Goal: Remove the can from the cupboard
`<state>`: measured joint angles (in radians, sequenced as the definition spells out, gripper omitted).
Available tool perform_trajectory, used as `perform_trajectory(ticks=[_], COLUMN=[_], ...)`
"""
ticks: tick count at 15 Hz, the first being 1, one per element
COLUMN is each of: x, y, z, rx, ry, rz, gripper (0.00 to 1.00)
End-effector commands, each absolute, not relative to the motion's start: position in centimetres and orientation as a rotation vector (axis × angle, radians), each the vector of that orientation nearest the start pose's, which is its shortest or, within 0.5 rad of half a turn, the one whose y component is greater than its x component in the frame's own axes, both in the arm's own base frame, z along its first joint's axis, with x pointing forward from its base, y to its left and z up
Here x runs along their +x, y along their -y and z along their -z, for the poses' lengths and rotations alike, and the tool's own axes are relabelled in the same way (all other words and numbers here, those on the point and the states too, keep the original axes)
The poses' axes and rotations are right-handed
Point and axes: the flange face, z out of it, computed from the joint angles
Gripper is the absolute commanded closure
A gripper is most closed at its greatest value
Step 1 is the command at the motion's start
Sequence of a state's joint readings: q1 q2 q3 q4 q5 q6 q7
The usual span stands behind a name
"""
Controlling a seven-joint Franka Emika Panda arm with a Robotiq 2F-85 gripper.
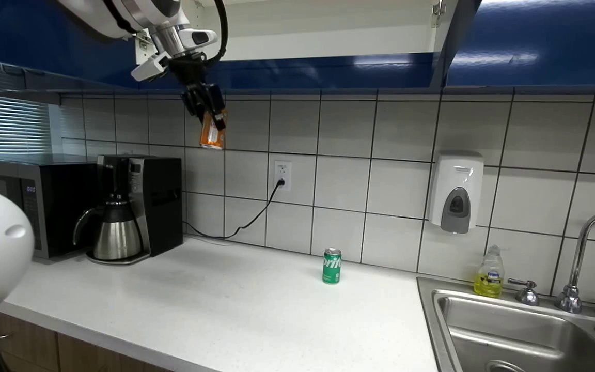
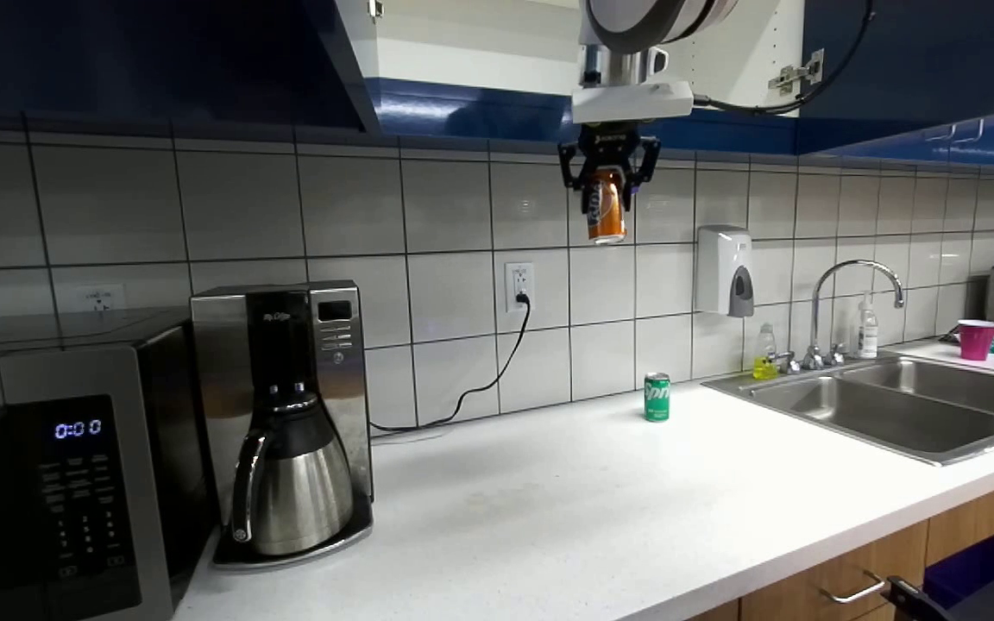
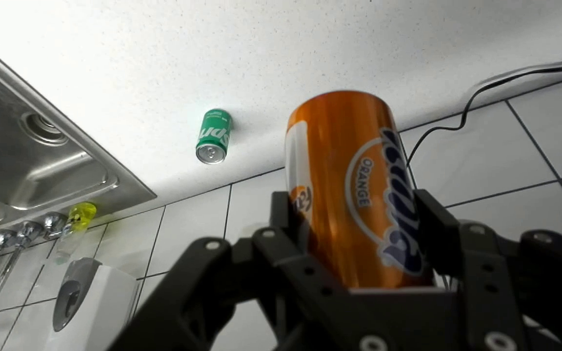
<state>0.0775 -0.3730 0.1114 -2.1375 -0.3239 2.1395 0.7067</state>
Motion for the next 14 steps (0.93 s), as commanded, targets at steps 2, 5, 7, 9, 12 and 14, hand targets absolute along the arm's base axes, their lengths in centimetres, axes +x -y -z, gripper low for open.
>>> perform_trajectory(ticks=[2,5,7,9,12,14], x=[47.6,48.3,48.9,49.3,50.0,50.4], y=[-7.8,-7.6,-7.6,-7.6,-7.6,-7.7], z=[-57.2,-55.0,-53.7,-52.6,-50.9,-49.9], rx=[-3.135,-3.143,-3.149,-3.153,-3.155,-3.159], ry=[-0.596,-0.591,-0.579,-0.571,-0.563,-0.555], rz=[0.77,0.738,0.725,0.712,0.692,0.68], gripper=[0.62,0.62,0.62,0.62,0.62,0.62])
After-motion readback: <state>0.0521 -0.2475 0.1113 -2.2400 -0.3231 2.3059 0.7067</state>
